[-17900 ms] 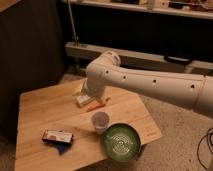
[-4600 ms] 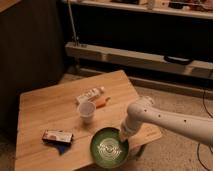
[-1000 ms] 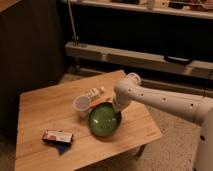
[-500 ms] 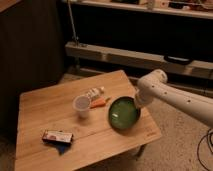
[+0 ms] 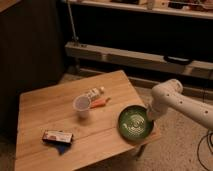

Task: Drag the ceramic bowl in a circle

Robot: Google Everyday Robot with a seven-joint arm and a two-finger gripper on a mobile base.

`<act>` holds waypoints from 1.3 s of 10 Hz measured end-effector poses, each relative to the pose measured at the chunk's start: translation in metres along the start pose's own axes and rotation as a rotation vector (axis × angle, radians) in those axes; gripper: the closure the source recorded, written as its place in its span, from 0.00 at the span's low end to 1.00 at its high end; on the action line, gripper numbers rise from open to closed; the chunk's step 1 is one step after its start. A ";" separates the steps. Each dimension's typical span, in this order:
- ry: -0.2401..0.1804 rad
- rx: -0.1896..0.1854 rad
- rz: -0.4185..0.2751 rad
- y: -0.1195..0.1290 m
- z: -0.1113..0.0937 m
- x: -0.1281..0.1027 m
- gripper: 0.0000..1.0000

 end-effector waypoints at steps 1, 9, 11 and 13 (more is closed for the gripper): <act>-0.025 0.039 -0.021 -0.019 0.011 -0.023 1.00; -0.025 0.243 -0.297 -0.174 0.016 0.024 1.00; 0.008 0.243 -0.311 -0.200 0.008 0.063 1.00; 0.065 0.221 -0.260 -0.192 -0.006 0.107 1.00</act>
